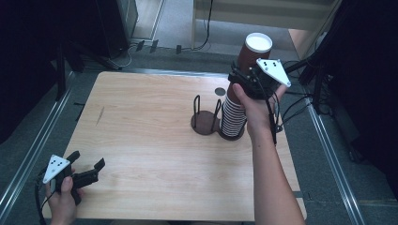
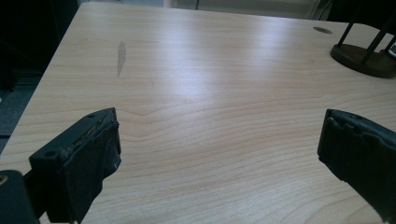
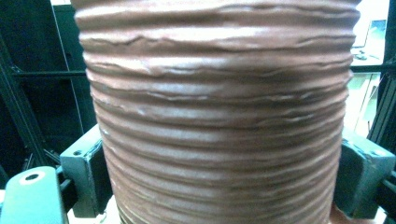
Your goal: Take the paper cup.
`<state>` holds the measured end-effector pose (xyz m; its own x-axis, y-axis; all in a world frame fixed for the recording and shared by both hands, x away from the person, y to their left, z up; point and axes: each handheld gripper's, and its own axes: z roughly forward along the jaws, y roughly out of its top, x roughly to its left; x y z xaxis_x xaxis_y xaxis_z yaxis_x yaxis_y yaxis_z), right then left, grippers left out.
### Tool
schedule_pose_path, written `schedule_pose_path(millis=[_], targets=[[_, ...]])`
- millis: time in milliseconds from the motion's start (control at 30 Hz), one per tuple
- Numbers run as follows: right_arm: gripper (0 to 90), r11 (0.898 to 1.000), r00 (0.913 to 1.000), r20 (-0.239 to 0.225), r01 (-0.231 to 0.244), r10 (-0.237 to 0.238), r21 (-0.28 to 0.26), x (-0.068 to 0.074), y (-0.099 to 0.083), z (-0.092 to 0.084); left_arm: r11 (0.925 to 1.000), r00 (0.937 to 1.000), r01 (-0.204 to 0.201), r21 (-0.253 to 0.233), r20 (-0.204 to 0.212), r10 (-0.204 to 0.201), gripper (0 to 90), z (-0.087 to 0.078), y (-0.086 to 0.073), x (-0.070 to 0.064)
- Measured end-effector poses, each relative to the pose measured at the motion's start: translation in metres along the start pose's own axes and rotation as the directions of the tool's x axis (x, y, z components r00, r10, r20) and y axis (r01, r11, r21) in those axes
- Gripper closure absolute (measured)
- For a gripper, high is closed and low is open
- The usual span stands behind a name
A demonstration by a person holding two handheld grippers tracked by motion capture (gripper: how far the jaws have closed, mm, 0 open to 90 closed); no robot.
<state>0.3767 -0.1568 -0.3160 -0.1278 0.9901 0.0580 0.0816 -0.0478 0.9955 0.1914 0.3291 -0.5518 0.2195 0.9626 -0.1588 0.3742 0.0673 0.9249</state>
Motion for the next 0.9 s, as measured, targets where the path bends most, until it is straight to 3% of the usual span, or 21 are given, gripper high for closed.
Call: schedule_pose_path(millis=[367, 900], targets=[[11.8, 1.0, 1.0, -0.004, -0.007, 0.007, -0.027, -0.001, 0.012, -0.006, 1.0, 1.0, -0.001, 0.001, 0.002, 0.001, 0.0, 0.0, 0.0, 0.0], [11.8, 0.999, 0.9989, -0.047, -0.012, 0.009, -0.049, 0.001, 0.021, -0.022, 1.0, 1.0, 0.006, -0.003, 0.004, -0.006, 0.0, 0.001, 0.0, 0.001]])
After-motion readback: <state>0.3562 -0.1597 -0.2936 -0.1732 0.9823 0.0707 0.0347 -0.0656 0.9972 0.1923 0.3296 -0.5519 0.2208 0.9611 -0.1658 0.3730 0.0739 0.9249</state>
